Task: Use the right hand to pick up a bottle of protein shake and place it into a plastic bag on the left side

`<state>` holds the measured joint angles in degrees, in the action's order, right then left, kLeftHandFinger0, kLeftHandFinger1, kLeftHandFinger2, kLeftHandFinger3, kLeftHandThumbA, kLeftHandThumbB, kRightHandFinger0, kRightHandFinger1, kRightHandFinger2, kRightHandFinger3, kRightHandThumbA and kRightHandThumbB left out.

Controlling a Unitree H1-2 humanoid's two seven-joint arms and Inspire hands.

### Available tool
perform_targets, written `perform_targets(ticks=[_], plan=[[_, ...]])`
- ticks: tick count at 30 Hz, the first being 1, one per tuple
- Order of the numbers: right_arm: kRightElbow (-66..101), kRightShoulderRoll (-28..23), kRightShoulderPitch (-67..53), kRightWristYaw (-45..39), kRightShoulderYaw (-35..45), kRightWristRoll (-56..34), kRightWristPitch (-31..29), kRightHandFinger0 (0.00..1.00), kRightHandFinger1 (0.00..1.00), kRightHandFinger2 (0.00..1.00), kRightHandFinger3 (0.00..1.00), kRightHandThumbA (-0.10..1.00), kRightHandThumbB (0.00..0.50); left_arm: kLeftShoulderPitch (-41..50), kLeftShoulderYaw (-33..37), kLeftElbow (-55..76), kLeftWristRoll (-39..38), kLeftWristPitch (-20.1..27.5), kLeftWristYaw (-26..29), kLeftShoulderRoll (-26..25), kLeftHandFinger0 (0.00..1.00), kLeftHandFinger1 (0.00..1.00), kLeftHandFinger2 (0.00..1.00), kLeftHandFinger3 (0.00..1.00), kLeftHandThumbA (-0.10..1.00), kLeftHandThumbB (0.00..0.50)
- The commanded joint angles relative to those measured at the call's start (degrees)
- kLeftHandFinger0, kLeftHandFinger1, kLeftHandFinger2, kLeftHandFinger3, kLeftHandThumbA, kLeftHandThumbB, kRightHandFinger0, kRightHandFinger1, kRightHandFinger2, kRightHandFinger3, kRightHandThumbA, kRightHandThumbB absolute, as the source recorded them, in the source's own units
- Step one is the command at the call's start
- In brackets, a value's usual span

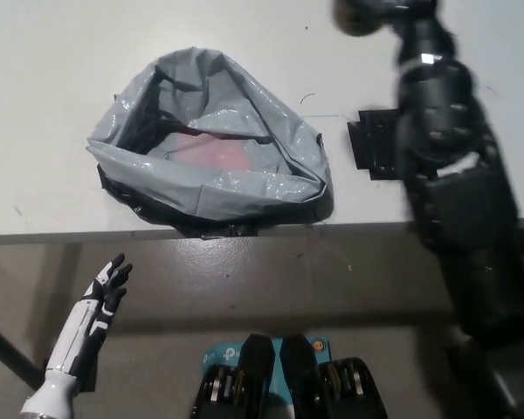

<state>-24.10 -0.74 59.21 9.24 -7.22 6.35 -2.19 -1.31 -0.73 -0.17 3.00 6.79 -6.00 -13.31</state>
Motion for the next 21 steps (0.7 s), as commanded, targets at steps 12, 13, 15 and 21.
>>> perform_targets(ticks=[12,13,15,21], plan=[[-33.4,8.1,15.7,1.8,-12.7,12.2,-6.7,0.01,0.24,0.53,0.6,0.38,0.28,-1.3,0.4,1.3,-0.8,1.3,-1.3,-0.4,1.0,1.0,1.0,1.0,1.0,0.317],[-34.3,8.0,16.0,2.2,-13.3,12.8,-6.9,0.01,0.23,0.51,0.58,0.39,0.28,-1.4,0.5,1.4,-0.7,1.2,-1.2,-0.4,1.0,1.0,1.0,1.0,1.0,0.33],[-38.0,8.1,16.9,2.8,-14.9,14.1,-7.8,0.0,0.15,0.42,0.53,0.39,0.285,-1.6,0.5,2.0,-0.8,0.2,-1.3,-0.2,1.0,1.0,1.0,1.0,1.0,0.374],[-44.2,7.8,17.5,5.0,-19.7,18.0,-8.9,0.01,0.19,0.49,0.53,0.3,0.305,-1.5,0.7,3.4,-1.1,0.0,-1.9,-0.5,1.0,1.0,1.0,1.0,0.99,0.334]])
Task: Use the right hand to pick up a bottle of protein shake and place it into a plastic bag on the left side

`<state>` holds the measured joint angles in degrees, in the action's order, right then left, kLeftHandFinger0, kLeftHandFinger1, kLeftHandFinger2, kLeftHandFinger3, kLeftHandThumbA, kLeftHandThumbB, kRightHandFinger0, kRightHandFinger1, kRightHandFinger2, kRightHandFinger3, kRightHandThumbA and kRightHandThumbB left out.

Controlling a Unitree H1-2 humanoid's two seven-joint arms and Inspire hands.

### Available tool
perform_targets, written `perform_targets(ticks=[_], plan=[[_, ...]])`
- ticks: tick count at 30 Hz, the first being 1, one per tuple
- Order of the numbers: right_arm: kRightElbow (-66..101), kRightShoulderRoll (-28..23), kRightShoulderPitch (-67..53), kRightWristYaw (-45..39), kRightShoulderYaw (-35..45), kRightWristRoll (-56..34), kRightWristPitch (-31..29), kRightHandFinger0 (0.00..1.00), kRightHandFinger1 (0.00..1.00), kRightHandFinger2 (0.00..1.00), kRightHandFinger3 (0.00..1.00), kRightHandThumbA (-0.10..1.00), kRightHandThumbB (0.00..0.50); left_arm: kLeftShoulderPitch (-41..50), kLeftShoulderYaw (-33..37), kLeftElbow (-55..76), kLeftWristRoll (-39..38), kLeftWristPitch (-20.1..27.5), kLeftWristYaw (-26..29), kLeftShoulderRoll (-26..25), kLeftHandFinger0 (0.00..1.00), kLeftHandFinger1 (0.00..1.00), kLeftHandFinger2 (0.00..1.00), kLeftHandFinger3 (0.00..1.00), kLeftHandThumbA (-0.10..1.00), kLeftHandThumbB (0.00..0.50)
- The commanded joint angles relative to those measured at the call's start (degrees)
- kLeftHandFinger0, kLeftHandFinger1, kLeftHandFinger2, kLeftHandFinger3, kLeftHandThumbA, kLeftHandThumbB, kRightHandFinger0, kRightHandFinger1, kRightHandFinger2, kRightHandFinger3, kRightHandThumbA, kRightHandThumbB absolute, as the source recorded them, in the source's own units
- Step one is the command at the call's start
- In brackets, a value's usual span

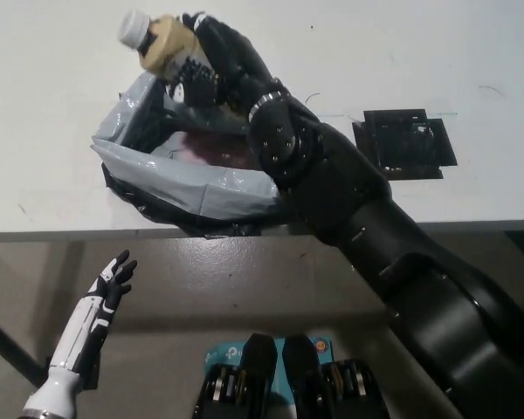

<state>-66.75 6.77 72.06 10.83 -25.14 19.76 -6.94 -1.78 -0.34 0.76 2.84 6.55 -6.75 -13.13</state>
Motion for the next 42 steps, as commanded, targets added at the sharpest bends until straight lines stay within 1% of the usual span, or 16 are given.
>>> perform_targets(ticks=[1,4,6,7,8,9,10,12,16,21,25,36,37,38,40,42], plan=[[-2.9,0.0,4.9,3.9,-2.8,5.4,-4.9,0.0,0.16,0.46,0.52,0.34,0.291,-1.5,0.3,2.3,-0.6,0.5,-1.0,-0.7,1.0,1.0,1.0,1.0,1.0,0.328],[-5.0,-1.1,5.5,3.6,-5.4,7.7,-4.4,0.02,0.22,0.52,0.56,0.4,0.299,-2.7,0.3,1.9,-0.1,0.6,-1.0,-0.7,1.0,1.0,1.0,1.0,1.0,0.338],[-5.1,-1.6,5.9,1.9,-7.3,9.1,-2.5,0.1,0.35,0.67,0.74,0.5,0.34,-2.8,0.3,2.0,-0.2,0.6,-1.2,-0.8,1.0,1.0,1.0,1.0,1.0,0.33],[-5.1,-1.9,6.2,-1.3,-8.0,9.3,-1.4,0.42,0.73,1.0,1.0,0.62,0.443,-2.8,0.3,2.2,-0.2,0.4,-1.3,-0.9,1.0,1.0,1.0,1.0,1.0,0.329],[-5.1,-2.2,6.4,-4.1,-8.2,8.9,-0.9,0.57,0.79,1.0,1.0,0.62,0.429,-2.8,0.4,2.3,-0.1,0.2,-1.3,-0.9,1.0,1.0,1.0,1.0,1.0,0.329],[-5.1,-2.4,6.7,-7.0,-7.9,8.1,-0.6,0.92,1.0,1.0,1.0,0.62,0.44,-2.9,0.5,2.2,0.2,0.4,-1.2,-0.9,1.0,1.0,1.0,1.0,1.0,0.329],[-5.5,-2.7,7.5,-17.5,-6.2,4.7,1.3,1.0,1.0,1.0,1.0,0.63,0.498,-3.0,0.5,2.0,0.7,0.7,-0.9,-0.8,1.0,1.0,1.0,1.0,1.0,0.325],[-4.6,-3.1,7.7,-23.9,-4.3,1.9,4.6,1.0,1.0,1.0,1.0,0.6,0.5,-3.1,0.5,1.9,0.4,0.5,-1.0,-0.6,1.0,1.0,1.0,1.0,1.0,0.339],[-2.6,-4.6,7.2,-30.8,-1.0,-2.1,5.3,1.0,1.0,1.0,1.0,0.72,0.5,-3.7,0.8,1.4,0.4,0.4,-1.2,-0.3,1.0,1.0,1.0,1.0,1.0,0.338],[1.1,-5.4,5.5,-34.0,2.4,-5.1,7.9,1.0,1.0,1.0,1.0,0.78,0.5,-3.1,1.1,1.7,0.0,-0.1,-1.4,0.4,1.0,1.0,1.0,1.0,0.96,0.342],[4.0,-5.3,5.4,-37.1,6.8,-9.3,10.9,1.0,1.0,1.0,1.0,0.76,0.5,-3.5,1.1,0.8,0.4,0.6,-1.2,0.4,1.0,1.0,1.0,1.0,0.97,0.352],[19.6,-5.0,3.8,-39.9,14.6,-14.6,18.3,1.0,1.0,1.0,1.0,0.81,0.5,-3.5,2.3,-0.3,1.8,1.8,-1.1,-0.1,1.0,1.0,1.0,1.0,0.99,0.342],[24.2,-5.1,3.8,-38.8,16.9,-16.5,18.5,1.0,1.0,1.0,1.0,0.81,0.5,-3.7,2.4,-0.7,2.1,2.7,-1.0,-0.2,1.0,1.0,1.0,1.0,0.98,0.33],[29.7,-5.0,3.8,-37.9,19.8,-19.1,20.6,1.0,1.0,1.0,1.0,0.82,0.5,-3.7,2.5,-0.5,2.3,2.3,-0.9,-0.3,1.0,1.0,1.0,1.0,0.99,0.337],[35.7,-5.7,5.1,-37.3,22.7,-21.4,21.8,1.0,1.0,1.0,1.0,0.9,0.5,-4.0,2.6,0.1,2.8,1.1,-0.7,-0.2,1.0,1.0,1.0,1.0,1.0,0.35],[42.9,-5.9,5.9,-36.8,26.4,-25.1,24.1,1.0,1.0,1.0,1.0,0.91,0.5,-3.8,2.5,0.4,2.7,0.9,-0.6,-0.1,1.0,1.0,1.0,1.0,1.0,0.35]])
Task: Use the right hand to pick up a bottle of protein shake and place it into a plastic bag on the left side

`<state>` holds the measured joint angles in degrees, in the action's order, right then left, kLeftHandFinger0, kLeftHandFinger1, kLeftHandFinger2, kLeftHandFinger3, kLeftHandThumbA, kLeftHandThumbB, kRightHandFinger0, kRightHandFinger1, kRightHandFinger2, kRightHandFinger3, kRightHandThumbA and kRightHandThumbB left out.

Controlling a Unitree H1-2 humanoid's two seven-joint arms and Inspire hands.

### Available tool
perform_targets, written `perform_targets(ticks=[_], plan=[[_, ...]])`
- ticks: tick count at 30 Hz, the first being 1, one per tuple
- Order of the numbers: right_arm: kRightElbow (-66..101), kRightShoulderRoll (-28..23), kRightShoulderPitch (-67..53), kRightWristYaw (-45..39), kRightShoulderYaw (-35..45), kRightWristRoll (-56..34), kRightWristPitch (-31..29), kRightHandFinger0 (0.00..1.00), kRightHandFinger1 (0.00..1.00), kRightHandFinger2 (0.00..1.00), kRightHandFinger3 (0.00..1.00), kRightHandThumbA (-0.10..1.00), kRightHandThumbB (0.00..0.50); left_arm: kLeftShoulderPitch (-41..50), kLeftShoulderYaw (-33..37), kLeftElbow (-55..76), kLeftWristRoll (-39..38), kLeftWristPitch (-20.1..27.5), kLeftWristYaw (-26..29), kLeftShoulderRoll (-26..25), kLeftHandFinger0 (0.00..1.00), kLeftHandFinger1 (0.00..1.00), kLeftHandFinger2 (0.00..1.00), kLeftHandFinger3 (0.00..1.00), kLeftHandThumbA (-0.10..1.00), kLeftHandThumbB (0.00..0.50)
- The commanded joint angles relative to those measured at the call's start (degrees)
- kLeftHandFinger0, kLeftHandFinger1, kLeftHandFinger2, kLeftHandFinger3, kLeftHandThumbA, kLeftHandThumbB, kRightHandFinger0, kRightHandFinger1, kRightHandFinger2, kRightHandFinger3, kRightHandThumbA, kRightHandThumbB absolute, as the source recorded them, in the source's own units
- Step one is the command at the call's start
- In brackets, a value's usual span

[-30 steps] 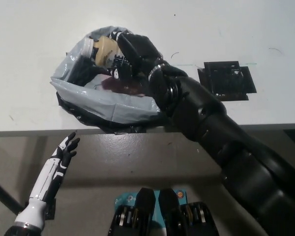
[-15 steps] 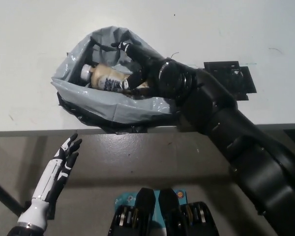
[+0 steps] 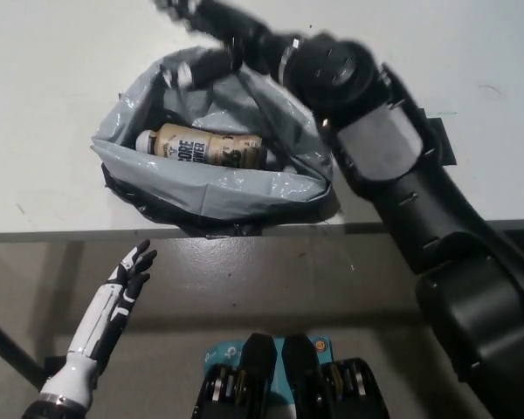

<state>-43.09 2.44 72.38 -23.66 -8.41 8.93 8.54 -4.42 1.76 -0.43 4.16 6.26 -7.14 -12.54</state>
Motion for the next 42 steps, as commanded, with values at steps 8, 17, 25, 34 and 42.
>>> perform_targets(ticks=[8,17,25,34,42], plan=[[57.6,-8.8,-2.3,1.1,17.2,-17.4,14.2,1.0,1.0,1.0,1.0,0.99,0.469,-1.0,-0.7,1.4,-0.5,1.5,-0.1,-1.2,1.0,1.0,1.0,1.0,1.0,0.353],[94.9,-17.4,-38.7,6.0,26.3,-39.1,11.6,1.0,1.0,1.0,1.0,0.93,0.405,-4.9,-1.8,-1.0,-3.6,-0.5,-1.3,-1.6,1.0,1.0,1.0,1.0,1.0,0.321],[91.0,-9.7,-60.8,5.0,22.8,-36.3,1.9,1.0,1.0,1.0,1.0,0.98,0.466,-3.4,-2.5,-2.0,-4.6,0.3,-1.4,-2.0,1.0,1.0,1.0,1.0,1.0,0.274],[69.3,-6.0,-66.1,2.0,17.1,-20.4,-8.1,1.0,1.0,1.0,1.0,0.96,0.314,-2.7,-2.5,-1.7,-5.4,0.0,-2.2,-2.5,1.0,1.0,1.0,1.0,1.0,0.329],[53.5,-8.6,-67.1,3.4,15.1,-12.6,-14.6,1.0,1.0,1.0,1.0,0.96,0.265,-1.7,-2.0,-0.9,-4.9,0.1,-2.1,-1.8,1.0,1.0,1.0,1.0,1.0,0.319]])
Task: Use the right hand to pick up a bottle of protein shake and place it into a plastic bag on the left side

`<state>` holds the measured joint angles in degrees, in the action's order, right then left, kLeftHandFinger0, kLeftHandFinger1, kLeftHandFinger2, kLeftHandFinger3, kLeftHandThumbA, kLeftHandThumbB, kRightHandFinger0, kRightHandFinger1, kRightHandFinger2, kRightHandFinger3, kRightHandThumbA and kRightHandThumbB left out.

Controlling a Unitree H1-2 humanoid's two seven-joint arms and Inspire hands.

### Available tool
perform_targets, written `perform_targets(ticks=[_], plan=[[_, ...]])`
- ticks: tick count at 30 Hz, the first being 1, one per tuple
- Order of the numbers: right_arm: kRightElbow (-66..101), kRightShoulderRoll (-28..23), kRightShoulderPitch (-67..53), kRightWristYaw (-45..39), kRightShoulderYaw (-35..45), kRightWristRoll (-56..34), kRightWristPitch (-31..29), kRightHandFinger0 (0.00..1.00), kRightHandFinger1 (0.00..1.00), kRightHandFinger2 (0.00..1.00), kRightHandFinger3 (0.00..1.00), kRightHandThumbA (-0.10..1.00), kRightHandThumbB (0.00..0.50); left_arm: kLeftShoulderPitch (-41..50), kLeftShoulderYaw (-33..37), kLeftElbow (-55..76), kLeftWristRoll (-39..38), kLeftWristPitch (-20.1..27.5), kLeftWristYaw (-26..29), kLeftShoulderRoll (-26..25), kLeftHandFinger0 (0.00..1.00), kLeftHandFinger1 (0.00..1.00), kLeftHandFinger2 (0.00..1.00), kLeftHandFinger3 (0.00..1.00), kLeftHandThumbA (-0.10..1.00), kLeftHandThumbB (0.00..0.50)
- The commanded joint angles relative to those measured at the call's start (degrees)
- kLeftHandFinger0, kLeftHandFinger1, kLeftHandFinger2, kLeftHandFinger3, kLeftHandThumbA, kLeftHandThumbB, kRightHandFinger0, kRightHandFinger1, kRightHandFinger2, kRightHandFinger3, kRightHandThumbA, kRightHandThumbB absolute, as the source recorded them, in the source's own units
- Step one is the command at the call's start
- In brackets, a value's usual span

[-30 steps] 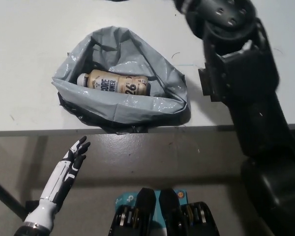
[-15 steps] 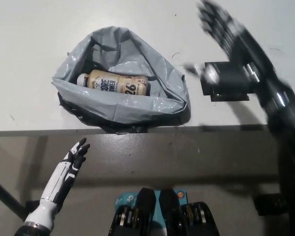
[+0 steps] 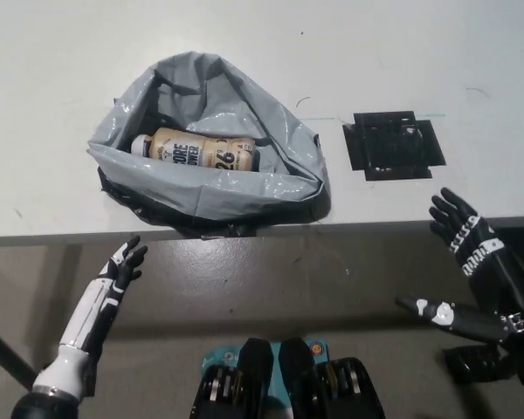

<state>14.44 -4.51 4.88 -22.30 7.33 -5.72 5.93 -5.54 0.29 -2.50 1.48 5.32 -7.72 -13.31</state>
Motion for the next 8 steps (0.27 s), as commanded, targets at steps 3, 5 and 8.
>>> perform_targets(ticks=[3,5,8], plan=[[-11.3,-2.8,1.1,2.9,-0.8,3.6,-14.7,1.0,1.0,1.0,1.0,0.94,0.237,-0.9,-0.4,0.8,-2.5,1.3,-1.9,-0.7,1.0,1.0,1.0,1.0,1.0,0.297],[-14.0,-3.5,1.3,3.9,-1.0,4.9,-15.3,1.0,1.0,1.0,1.0,0.94,0.247,-1.3,-0.2,0.7,-2.4,1.0,-2.0,-0.7,1.0,1.0,1.0,1.0,1.0,0.305],[-15.5,-3.7,0.2,4.4,-1.4,5.5,-14.9,1.0,1.0,1.0,1.0,0.94,0.249,-0.4,0.0,1.3,-2.2,0.4,-2.1,-0.7,1.0,1.0,1.0,1.0,1.0,0.312]])
